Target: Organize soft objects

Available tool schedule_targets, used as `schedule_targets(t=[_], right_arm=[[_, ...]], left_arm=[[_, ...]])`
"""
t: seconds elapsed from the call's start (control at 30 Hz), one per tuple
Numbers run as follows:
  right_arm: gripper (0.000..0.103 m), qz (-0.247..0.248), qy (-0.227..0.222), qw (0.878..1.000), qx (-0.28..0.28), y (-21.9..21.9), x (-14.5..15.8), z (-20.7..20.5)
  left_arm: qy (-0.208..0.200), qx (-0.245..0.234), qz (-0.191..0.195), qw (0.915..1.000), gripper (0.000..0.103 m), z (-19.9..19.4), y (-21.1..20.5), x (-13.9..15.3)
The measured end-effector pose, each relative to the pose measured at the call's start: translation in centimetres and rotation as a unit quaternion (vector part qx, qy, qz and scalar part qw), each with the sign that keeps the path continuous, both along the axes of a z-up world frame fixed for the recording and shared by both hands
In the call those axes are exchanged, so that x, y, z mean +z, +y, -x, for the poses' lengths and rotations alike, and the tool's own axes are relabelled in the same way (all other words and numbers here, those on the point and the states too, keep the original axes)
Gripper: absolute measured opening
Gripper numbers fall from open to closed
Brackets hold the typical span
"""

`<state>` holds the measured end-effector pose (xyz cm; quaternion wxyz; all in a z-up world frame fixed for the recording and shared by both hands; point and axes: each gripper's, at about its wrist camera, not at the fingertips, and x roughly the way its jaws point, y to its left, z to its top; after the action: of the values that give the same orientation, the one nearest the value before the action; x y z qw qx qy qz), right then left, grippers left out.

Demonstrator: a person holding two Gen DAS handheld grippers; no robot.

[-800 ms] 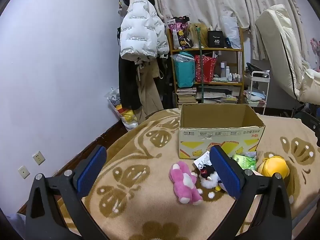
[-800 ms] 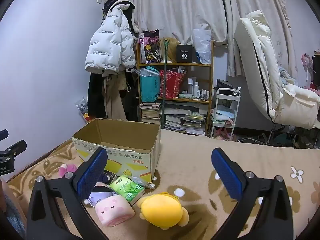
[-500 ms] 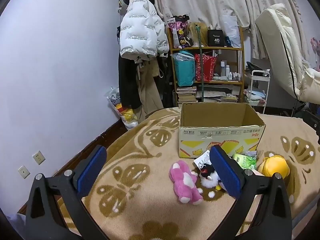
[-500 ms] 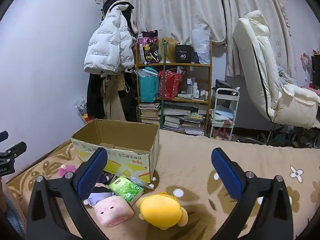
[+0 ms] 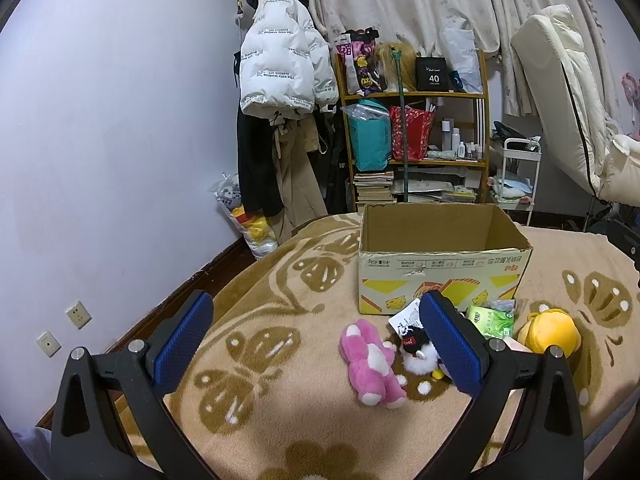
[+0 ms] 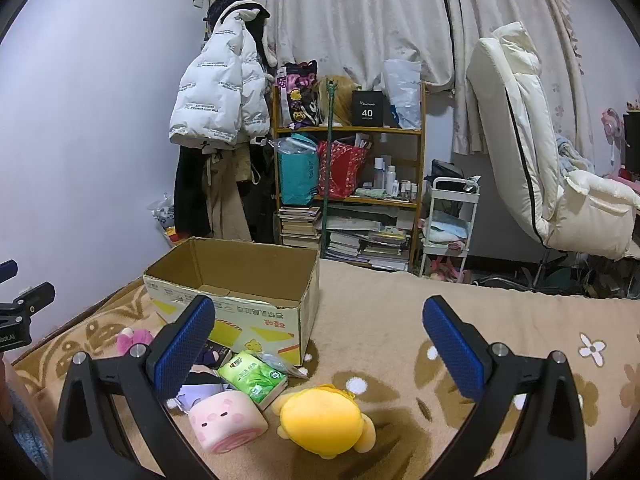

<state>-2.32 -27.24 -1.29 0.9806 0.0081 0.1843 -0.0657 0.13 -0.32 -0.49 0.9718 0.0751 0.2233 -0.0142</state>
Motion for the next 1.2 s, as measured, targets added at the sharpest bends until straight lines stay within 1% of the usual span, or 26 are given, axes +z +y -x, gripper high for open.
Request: schedule_targets(t=[1.2], right_arm=[[0.103,0.0,-0.002,1.0,0.001,0.43,-0.02,0.2]], left_arm=[[0.002,0.0,-0.001,1.0,0.102,-0.12,-0.01,-0.06]])
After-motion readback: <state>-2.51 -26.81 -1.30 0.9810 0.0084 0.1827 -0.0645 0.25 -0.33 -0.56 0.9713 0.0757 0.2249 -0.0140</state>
